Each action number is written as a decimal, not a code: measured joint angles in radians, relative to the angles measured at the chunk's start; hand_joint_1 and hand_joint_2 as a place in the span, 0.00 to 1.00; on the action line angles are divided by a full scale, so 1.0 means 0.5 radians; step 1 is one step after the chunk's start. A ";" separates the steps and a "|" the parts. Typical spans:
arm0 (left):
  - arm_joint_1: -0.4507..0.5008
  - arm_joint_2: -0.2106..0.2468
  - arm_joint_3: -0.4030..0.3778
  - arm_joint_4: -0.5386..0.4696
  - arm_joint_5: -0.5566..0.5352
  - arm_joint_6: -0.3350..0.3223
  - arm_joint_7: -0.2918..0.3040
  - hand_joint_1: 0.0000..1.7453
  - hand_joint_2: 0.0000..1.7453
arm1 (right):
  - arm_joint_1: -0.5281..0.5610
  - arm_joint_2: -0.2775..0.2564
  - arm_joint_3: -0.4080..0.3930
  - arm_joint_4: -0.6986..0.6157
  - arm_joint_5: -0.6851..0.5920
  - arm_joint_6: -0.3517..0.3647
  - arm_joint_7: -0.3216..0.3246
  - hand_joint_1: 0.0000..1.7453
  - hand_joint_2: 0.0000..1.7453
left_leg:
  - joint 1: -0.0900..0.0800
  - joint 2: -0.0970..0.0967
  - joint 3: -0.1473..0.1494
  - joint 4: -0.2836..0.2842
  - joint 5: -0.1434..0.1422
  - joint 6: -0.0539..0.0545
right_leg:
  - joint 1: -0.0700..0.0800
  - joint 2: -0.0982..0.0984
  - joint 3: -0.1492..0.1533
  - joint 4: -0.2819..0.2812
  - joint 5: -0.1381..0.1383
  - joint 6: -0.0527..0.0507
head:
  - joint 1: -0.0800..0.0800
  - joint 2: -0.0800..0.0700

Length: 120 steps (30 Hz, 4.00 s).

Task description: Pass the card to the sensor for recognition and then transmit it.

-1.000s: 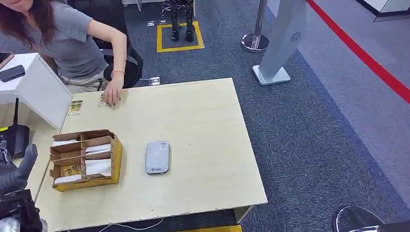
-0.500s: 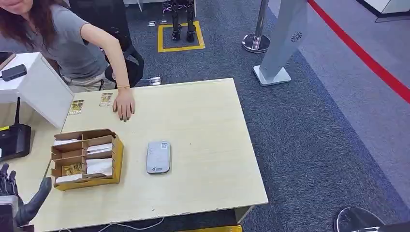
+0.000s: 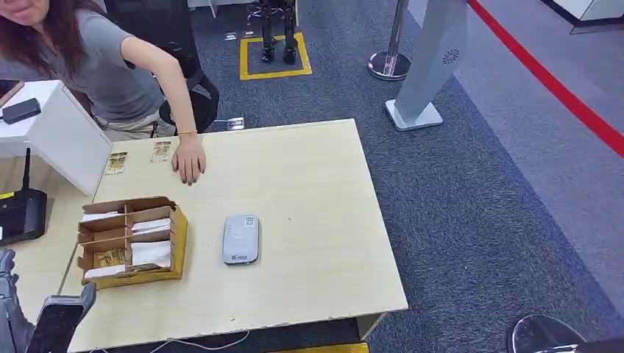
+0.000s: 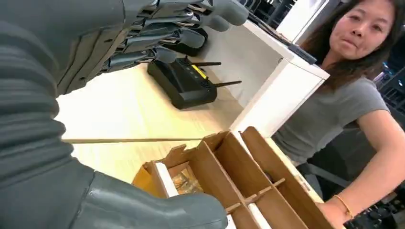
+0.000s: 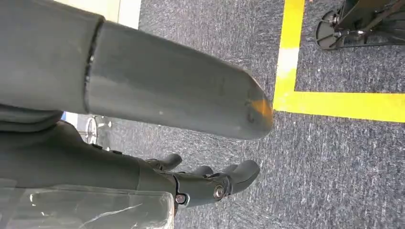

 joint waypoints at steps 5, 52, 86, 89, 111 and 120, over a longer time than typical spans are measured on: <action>-0.004 -0.005 -0.061 0.000 -0.477 0.206 0.066 0.00 1.00 | -0.001 0.004 0.000 -0.002 0.006 -0.011 -0.011 0.00 0.00 | 0.000 0.000 0.000 0.000 0.000 0.000 | 0.000 0.000 0.000 0.000 0.000 0.000 | 0.000 0.000; -0.013 0.262 -0.762 0.205 -1.857 0.352 0.819 0.00 1.00 | -0.009 0.008 -0.038 -0.018 0.024 -0.043 -0.014 0.00 0.00 | 0.000 0.000 0.000 0.000 0.000 0.000 | 0.000 0.000 0.000 0.000 0.000 0.000 | 0.000 0.001; -0.129 0.578 -1.131 0.278 -1.947 0.109 1.258 0.00 1.00 | -0.035 0.009 -0.049 -0.018 0.035 -0.050 -0.033 0.00 0.00 | 0.000 0.000 0.000 0.000 0.000 0.000 | 0.000 0.001 0.000 0.000 0.000 0.000 | 0.000 0.001; -0.131 0.587 -1.138 0.286 -1.947 0.109 1.258 0.00 1.00 | -0.035 0.009 -0.049 -0.018 0.035 -0.050 -0.033 0.00 0.00 | 0.000 0.000 0.000 0.000 0.000 0.000 | 0.000 0.001 0.000 0.000 0.000 0.000 | 0.000 0.001; -0.158 0.681 -1.239 0.312 -1.948 -0.029 1.403 0.00 1.00 | -0.036 0.009 -0.049 -0.018 0.033 -0.053 -0.027 0.00 0.00 | 0.000 0.000 0.000 0.000 0.000 0.000 | 0.000 0.001 0.000 0.000 0.000 0.000 | 0.000 0.001; -0.201 0.703 -1.254 0.332 -1.948 -0.047 1.496 0.00 1.00 | -0.037 0.009 -0.050 -0.018 0.041 -0.052 -0.021 0.00 0.00 | 0.000 0.000 0.000 0.000 0.000 0.000 | 0.000 0.000 0.000 0.000 0.000 0.000 | 0.000 0.001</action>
